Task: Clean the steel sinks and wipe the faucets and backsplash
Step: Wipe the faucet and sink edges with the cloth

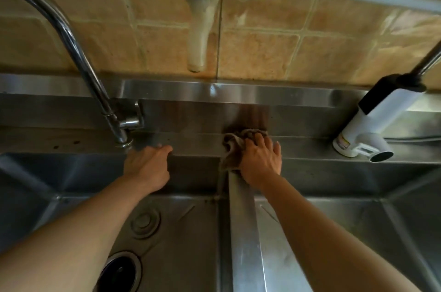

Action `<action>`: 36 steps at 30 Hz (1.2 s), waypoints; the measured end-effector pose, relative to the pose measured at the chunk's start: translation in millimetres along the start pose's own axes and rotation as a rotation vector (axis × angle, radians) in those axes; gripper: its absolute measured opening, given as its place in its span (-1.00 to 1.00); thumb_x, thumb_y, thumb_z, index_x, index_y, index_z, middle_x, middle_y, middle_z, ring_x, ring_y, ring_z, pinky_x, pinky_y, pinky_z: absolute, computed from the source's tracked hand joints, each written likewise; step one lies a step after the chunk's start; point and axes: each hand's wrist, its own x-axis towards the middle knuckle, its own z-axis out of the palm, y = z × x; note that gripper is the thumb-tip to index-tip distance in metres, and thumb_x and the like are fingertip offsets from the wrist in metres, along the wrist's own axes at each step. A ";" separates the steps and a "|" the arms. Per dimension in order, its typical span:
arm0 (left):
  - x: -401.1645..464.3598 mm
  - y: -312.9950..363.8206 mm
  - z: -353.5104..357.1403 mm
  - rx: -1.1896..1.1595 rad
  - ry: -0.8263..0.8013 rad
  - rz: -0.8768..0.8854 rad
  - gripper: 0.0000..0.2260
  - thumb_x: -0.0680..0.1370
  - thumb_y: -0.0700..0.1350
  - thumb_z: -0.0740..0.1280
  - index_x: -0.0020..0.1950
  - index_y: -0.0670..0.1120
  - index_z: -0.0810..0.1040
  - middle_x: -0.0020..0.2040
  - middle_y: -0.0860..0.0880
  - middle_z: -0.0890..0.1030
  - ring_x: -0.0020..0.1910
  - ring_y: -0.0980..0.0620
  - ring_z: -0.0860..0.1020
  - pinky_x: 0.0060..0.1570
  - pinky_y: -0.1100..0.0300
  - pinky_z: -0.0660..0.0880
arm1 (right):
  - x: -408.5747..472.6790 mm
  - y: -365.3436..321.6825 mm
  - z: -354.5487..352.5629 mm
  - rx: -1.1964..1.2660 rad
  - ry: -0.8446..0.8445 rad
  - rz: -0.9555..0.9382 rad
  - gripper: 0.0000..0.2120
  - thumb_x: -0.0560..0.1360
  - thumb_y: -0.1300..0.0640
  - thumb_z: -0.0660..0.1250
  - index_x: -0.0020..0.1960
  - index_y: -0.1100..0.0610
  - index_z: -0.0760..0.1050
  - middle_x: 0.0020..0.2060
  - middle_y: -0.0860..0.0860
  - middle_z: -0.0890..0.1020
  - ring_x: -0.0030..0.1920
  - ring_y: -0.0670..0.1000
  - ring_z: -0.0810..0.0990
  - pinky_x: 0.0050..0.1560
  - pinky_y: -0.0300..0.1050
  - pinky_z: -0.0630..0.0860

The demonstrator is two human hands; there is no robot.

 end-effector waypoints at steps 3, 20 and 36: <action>0.9 6.0 0.4 0.023 -0.023 -0.019 -0.47 0.53 -0.16 0.26 0.48 0.06 0.23 0.43 -0.01 0.35 0.33 -0.05 0.40 0.29 0.01 0.37 | 2.4 56.6 -11.9 -0.024 0.016 0.161 -0.38 0.50 -0.27 0.14 0.44 0.05 0.29 0.43 0.10 0.26 0.41 0.20 0.19 0.42 0.08 0.10; 7.9 11.7 3.4 0.104 0.017 0.017 -0.61 0.53 -0.13 0.26 0.35 0.05 0.37 0.22 0.00 0.50 0.14 0.00 0.51 -0.01 0.13 0.44 | -8.3 30.4 -5.8 0.090 0.095 0.049 -0.62 0.53 -0.05 0.27 0.30 0.05 0.45 0.28 0.04 0.46 0.28 0.14 0.30 0.29 0.08 0.33; 22.2 18.3 -0.9 0.095 0.116 0.175 -0.58 0.54 -0.13 0.21 0.37 0.20 0.39 0.22 0.05 0.55 0.18 0.04 0.53 0.04 0.18 0.46 | 59.3 70.8 -30.1 1.282 0.623 0.925 -0.66 0.56 0.15 0.18 0.33 0.07 0.40 0.33 0.16 0.41 0.23 0.24 0.46 0.25 0.20 0.44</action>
